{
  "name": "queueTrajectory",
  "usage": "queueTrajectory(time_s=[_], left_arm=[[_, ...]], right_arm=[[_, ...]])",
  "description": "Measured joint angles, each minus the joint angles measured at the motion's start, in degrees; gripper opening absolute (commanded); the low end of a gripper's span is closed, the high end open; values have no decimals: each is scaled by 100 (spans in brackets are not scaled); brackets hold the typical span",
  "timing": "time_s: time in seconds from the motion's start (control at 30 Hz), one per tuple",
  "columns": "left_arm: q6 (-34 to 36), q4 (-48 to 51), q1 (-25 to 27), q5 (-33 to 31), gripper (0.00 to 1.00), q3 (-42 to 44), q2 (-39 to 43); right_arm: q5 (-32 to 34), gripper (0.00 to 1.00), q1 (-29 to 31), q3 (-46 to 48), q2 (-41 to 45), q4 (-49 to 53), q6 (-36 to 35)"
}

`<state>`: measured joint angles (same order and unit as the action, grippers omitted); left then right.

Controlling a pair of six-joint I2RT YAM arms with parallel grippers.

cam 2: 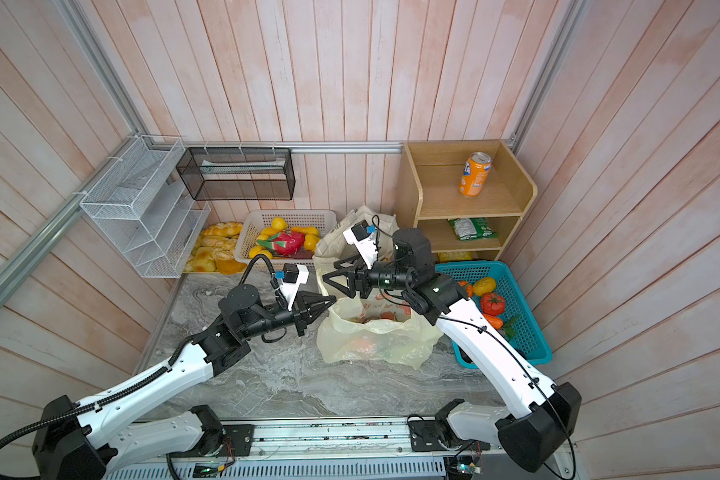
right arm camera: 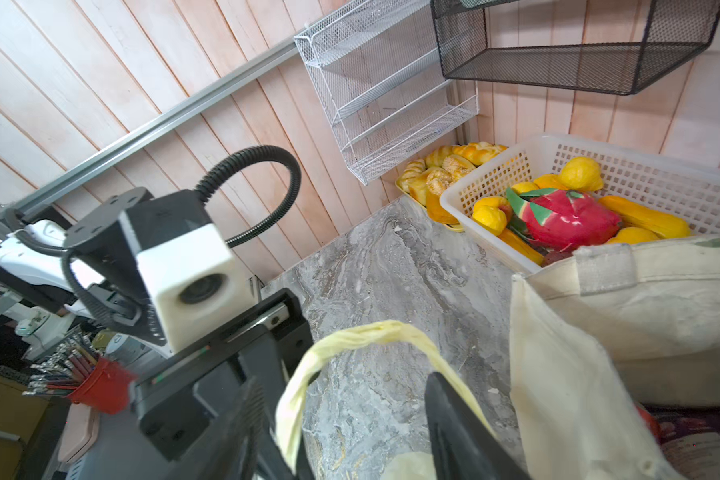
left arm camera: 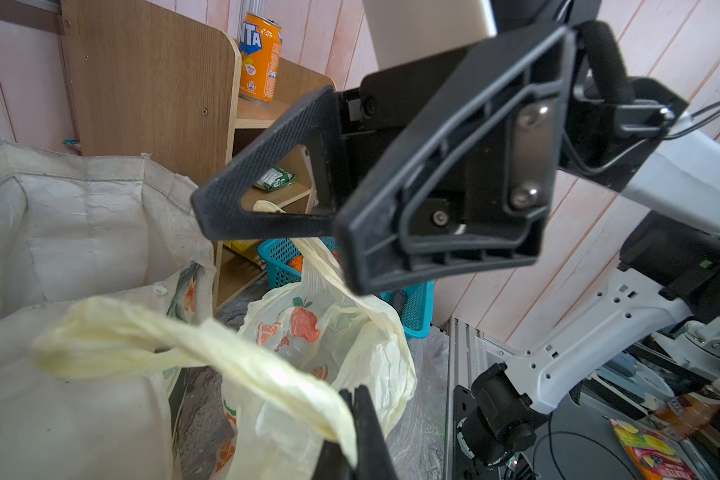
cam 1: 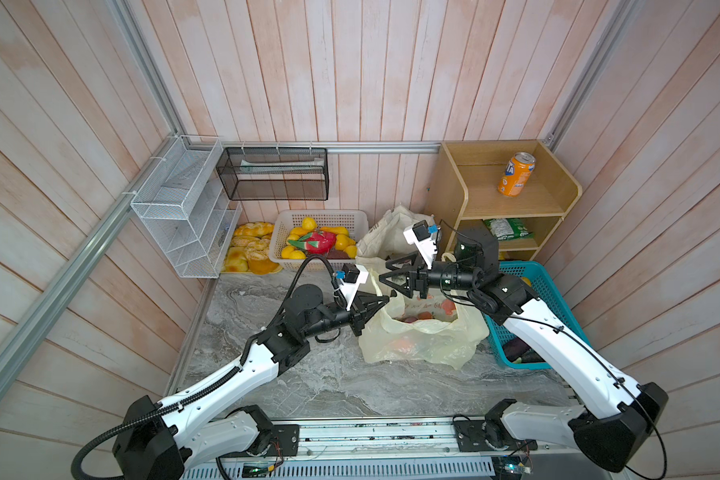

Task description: Place the mixed food into the grocery bags and tie them

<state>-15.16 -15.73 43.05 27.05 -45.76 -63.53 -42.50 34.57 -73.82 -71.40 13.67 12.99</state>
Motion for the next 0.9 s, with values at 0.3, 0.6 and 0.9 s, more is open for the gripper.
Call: queueTrajectory(time_s=[0.3, 0.6, 0.9], left_arm=[[153, 151, 0, 4, 0, -70, 0], [232, 251, 0, 22, 0, -70, 0], [254, 271, 0, 4, 17, -70, 11]], right_arm=[[-35, 57, 260, 2, -210, -46, 203], [-133, 37, 291, 7, -557, -212, 402], [-131, 0, 278, -68, -782, -260, 496]])
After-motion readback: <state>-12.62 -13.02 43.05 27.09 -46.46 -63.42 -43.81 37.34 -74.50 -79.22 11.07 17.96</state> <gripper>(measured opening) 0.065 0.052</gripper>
